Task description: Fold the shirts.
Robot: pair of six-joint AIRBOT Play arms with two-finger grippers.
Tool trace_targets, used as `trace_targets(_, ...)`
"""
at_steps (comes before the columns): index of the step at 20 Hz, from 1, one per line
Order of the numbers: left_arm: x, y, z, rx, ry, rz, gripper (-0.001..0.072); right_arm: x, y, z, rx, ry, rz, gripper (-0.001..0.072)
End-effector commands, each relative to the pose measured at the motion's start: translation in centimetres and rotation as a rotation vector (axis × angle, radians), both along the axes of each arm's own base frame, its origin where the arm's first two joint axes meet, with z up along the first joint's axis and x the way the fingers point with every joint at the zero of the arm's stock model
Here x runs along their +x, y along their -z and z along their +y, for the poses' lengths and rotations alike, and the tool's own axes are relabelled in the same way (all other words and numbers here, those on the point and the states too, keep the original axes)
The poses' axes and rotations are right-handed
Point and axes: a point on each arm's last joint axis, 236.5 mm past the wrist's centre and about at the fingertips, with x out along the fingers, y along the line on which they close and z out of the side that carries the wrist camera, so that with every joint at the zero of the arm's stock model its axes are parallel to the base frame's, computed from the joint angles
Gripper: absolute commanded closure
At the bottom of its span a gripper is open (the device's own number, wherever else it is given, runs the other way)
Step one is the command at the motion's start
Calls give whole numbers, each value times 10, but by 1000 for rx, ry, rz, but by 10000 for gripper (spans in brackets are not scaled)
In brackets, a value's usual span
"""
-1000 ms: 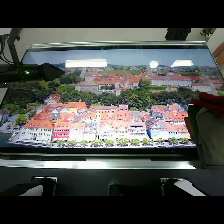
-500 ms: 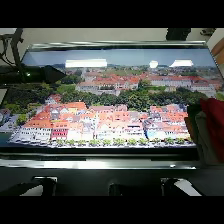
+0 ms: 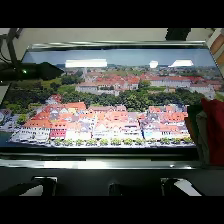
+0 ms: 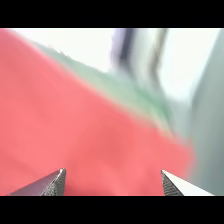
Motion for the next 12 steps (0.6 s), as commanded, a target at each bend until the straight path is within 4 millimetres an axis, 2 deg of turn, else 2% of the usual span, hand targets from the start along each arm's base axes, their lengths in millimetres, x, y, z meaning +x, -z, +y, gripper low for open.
trace_targets(1,33,-43,63,267,-244,-184,679,99,-141,-11,-427,-226,-301,28)
trace_targets(2,41,-51,96,404,-377,-214,679,137,-168,20,-486,-340,-356,28)
trace_targets(3,44,-56,124,538,-490,-233,679,171,-176,59,-488,-451,-400,28)
trace_targets(4,44,-51,139,629,-543,-220,678,204,-168,113,-435,-588,-416,28)
trace_targets(5,41,-33,143,682,-539,-153,677,225,-146,163,-373,-723,-377,29)
trace_targets(6,34,-4,143,702,-516,-46,674,240,-107,213,-295,-839,-291,29)
trace_targets(7,20,38,143,730,-478,104,619,240,-63,254,-212,-920,-163,32)
trace_targets(8,-2,85,144,759,-439,279,429,229,-15,292,-113,-988,-13,45)
trace_targets(9,-27,128,142,757,-422,446,172,213,27,330,-3,-1050,107,45)
trace_targets(10,-51,165,131,743,-356,564,76,198,56,361,84,-1118,190,44)
trace_targets(11,-67,189,116,707,-294,617,77,185,77,385,147,-1166,256,43)
trace_targets(12,-73,201,100,640,-281,614,77,178,89,396,175,-1178,292,42)
